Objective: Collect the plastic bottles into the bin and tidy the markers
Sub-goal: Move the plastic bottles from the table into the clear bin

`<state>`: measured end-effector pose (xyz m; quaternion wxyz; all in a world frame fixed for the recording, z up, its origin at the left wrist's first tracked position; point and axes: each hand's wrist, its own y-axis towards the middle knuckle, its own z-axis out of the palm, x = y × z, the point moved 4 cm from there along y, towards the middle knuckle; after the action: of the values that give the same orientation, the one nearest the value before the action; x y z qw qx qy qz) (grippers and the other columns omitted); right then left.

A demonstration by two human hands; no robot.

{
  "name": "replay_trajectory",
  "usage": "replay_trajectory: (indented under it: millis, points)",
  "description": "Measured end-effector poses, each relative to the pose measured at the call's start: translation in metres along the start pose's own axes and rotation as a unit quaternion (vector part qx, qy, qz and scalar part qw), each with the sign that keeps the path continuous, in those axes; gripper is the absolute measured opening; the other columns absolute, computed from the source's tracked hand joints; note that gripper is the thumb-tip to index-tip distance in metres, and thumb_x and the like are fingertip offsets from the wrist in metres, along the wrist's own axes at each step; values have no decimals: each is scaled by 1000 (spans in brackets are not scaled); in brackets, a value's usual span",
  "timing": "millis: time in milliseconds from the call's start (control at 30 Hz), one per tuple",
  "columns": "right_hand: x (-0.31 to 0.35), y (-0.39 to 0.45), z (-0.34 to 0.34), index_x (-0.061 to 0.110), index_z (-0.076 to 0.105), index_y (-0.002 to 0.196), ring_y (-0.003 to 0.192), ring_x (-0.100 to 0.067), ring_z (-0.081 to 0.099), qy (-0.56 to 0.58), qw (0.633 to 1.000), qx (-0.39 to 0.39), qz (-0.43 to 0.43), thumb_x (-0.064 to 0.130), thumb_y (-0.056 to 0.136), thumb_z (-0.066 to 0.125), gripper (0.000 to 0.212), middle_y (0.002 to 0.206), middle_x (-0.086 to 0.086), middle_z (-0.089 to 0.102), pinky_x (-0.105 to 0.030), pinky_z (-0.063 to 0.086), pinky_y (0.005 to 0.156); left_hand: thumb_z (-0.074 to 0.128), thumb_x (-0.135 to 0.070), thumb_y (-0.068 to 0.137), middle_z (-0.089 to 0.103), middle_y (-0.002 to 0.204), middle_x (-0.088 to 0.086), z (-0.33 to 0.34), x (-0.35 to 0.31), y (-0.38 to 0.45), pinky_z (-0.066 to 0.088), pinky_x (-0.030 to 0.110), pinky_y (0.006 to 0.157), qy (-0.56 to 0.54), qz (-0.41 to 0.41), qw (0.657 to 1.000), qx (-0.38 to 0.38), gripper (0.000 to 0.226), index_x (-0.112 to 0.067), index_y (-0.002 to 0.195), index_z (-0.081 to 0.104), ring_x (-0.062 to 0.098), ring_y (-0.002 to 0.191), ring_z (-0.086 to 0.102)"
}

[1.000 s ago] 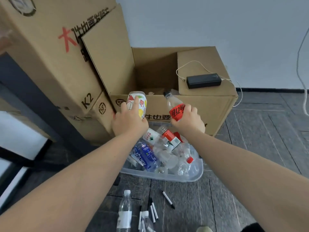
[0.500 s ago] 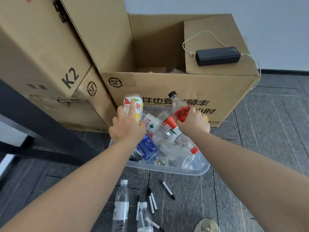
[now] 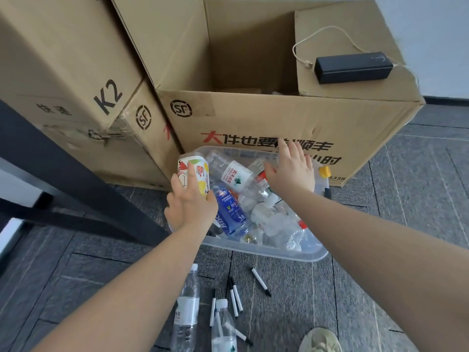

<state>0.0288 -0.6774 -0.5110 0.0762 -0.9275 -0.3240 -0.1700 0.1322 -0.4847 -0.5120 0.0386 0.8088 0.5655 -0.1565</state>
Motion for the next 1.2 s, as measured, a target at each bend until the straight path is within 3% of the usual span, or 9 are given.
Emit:
replay_trajectory:
  millis: [200, 400, 633, 900, 1200]
  points:
    - [22, -1, 8, 19, 18, 152, 148, -19, 7, 58, 997, -12, -58, 34, 97, 43, 62, 159, -4, 20, -40, 8, 121, 50, -43, 94, 4, 157, 8, 14, 5, 10, 41, 48, 96, -29, 10, 1000, -1, 76, -31, 152, 2, 36, 125, 36]
    - [38, 1, 22, 19, 19, 151, 148, -19, 7, 85, 990, -3, -109, 33, 98, 42, 59, 158, -3, 21, -38, 6, 121, 40, -50, 96, -19, 158, 10, 51, 18, 19, 20, 41, 115, -26, 1, 999, 47, 83, -24, 149, -19, 29, 146, 6]
    - [50, 0, 29, 19, 19, 151, 148, -18, 5, 103, 988, 15, -114, 29, 98, 43, 59, 159, -3, 20, -38, 7, 121, 30, -56, 96, -20, 159, 5, 54, 28, 28, 6, 43, 118, 4, 9, 996, 87, 84, -19, 147, -26, 21, 148, -4]
    - [56, -7, 24, 20, 19, 151, 148, -18, 6, 104, 986, 29, -124, 30, 99, 42, 58, 159, -2, 20, -37, 6, 120, 29, -54, 97, -11, 161, 3, 39, 28, 17, 12, 46, 118, 24, 67, 997, 31, 78, -16, 152, -11, 20, 148, -3]
    - [58, -14, 13, 21, 17, 152, 148, -18, 6, 81, 988, 33, -131, 32, 99, 41, 59, 159, -3, 20, -36, 6, 121, 26, -55, 97, -13, 160, 1, 21, 33, 6, 8, 45, 119, 55, 79, 995, 21, 68, -31, 151, -9, 20, 148, -7]
